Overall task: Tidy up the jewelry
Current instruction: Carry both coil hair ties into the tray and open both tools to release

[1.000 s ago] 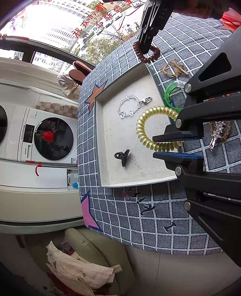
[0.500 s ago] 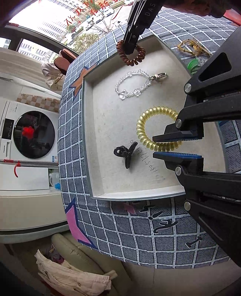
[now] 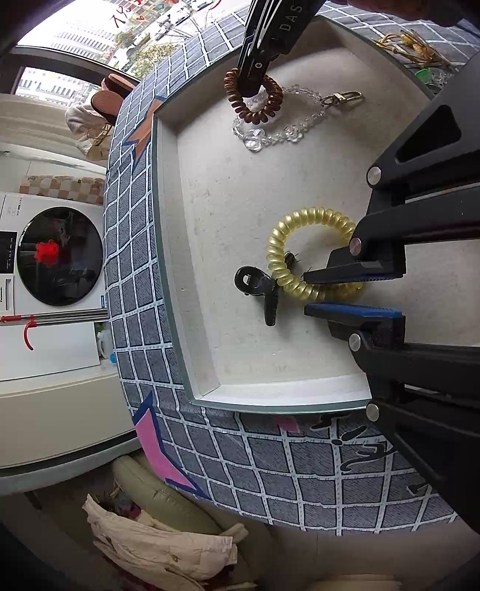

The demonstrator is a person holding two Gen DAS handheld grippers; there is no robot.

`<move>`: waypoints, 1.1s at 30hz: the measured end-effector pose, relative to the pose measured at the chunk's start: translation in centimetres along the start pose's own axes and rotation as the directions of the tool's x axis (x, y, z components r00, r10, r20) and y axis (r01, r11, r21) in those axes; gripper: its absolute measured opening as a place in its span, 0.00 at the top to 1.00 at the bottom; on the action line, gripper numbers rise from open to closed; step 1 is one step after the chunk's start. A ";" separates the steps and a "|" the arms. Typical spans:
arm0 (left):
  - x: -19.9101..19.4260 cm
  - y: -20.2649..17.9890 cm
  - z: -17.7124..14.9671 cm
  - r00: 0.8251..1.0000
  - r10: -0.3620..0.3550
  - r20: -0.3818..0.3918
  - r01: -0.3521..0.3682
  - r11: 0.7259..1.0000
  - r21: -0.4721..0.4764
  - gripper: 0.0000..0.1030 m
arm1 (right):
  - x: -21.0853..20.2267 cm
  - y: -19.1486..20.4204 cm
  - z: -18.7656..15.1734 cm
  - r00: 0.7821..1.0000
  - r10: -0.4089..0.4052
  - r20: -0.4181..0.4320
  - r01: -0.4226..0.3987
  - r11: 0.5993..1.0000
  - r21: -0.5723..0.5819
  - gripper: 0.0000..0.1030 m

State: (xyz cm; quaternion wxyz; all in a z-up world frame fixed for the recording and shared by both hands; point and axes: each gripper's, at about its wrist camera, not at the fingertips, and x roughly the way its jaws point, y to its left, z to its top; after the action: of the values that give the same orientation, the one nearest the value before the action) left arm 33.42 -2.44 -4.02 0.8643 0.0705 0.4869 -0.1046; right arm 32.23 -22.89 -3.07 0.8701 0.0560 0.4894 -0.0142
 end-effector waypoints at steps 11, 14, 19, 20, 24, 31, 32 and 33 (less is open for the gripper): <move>-0.3 -0.7 -0.3 0.997 0.064 0.031 -0.065 0.997 0.036 0.71 | 0.5 -0.3 -0.7 1.000 -0.006 -0.001 0.006 1.000 0.008 0.50; -0.6 -0.8 -0.4 0.997 0.061 0.039 -0.062 0.997 0.035 0.71 | 0.2 -0.4 -0.9 1.000 0.020 0.007 -0.020 1.000 0.017 0.44; -1.1 -1.0 -0.5 0.997 0.059 0.055 -0.062 0.997 0.045 0.71 | -1.6 -0.4 -1.0 0.996 0.070 0.048 -0.072 0.997 0.029 0.36; -1.1 -1.0 -0.5 0.997 0.057 0.055 -0.059 0.997 0.044 0.71 | -2.0 -0.4 -1.0 0.995 0.080 0.059 -0.082 0.996 0.034 0.35; -0.7 -1.1 -0.4 0.998 0.048 0.030 -0.050 0.998 0.046 0.71 | -2.7 -0.5 -1.0 0.995 0.079 0.067 -0.082 0.995 0.051 0.28; -0.9 -0.9 -0.5 0.996 0.070 0.048 -0.072 0.997 0.042 0.71 | -4.6 -1.1 -1.8 0.988 0.120 0.094 -0.128 0.988 0.091 0.28; -0.9 -0.9 -0.5 0.996 0.075 0.052 -0.077 0.996 0.038 0.71 | -4.8 -1.2 -2.0 0.987 0.127 0.099 -0.136 0.986 0.098 0.28; -0.9 -0.7 -0.5 0.996 0.073 0.053 -0.075 0.997 0.033 0.71 | -5.0 -1.3 -2.1 0.986 0.135 0.103 -0.145 0.984 0.107 0.28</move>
State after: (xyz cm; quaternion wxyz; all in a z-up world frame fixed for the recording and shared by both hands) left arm 32.38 -2.96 -3.49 0.8786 0.1010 0.4593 -0.0828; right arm 27.72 -24.11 0.03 0.8867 0.1391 0.4407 0.0165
